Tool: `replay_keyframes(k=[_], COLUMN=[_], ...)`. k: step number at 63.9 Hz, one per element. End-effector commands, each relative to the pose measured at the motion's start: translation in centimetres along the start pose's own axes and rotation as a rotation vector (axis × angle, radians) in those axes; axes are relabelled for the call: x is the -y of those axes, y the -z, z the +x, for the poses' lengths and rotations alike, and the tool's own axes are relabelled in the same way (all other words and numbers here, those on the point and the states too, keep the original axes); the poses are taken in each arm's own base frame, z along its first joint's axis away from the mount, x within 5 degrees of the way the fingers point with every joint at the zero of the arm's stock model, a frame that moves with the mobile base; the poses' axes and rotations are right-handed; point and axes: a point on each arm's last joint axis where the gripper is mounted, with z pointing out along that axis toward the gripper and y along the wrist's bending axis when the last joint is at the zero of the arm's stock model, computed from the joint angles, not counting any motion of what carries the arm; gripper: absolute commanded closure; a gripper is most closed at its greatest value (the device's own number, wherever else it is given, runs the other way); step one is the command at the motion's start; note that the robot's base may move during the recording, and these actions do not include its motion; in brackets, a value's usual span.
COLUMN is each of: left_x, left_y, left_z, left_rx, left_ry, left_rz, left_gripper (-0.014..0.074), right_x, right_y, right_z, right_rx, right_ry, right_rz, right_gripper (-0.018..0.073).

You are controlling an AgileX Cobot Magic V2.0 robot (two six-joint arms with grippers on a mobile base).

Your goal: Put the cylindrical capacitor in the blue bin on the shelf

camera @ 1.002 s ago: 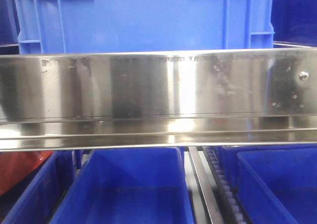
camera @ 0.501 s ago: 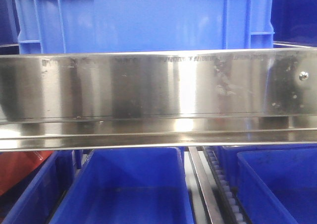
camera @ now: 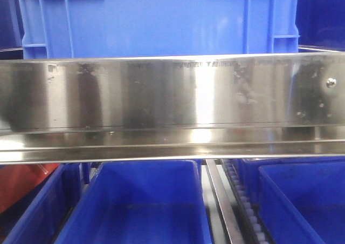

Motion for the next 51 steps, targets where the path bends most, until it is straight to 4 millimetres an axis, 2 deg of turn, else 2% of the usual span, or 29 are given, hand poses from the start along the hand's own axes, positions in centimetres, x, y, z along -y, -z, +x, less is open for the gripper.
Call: replay_keyframes(k=[1, 11, 18, 21, 24, 51], left_x=[-0.2, -0.2, -0.2, -0.2, -0.2, -0.2], left_y=[0.4, 0.3, -0.1, -0.1, -0.1, -0.1], left_z=[1.8, 5.7, 7.6, 7.2, 7.7, 7.5], left_rx=[0.062, 0.049, 0.052, 0.102, 0.043, 0.067], left_ry=[-0.003, -0.004, 0.019, 0.032, 0.039, 0.037], left_rz=[-0.063, -0.118, -0.137, -0.142, -0.137, -0.139], left_gripper=[0.0708, 0.0708, 0.0708, 0.0708, 0.0708, 0.0708], right_x=[0.0, 0.0, 0.0, 0.0, 0.0, 0.0], right_y=[0.1, 0.1, 0.1, 0.1, 0.1, 0.1], right_z=[-0.2, -0.2, -0.2, -0.2, -0.2, -0.2], right_rx=[0.026, 0.026, 0.028, 0.028, 0.028, 0.028], right_ry=[-0.001, -0.001, -0.001, -0.001, -0.001, -0.001], right_rz=[-0.004, -0.004, -0.004, -0.004, -0.004, -0.004], right_gripper=[0.0712, 0.0712, 0.0712, 0.0712, 0.0712, 0.0712])
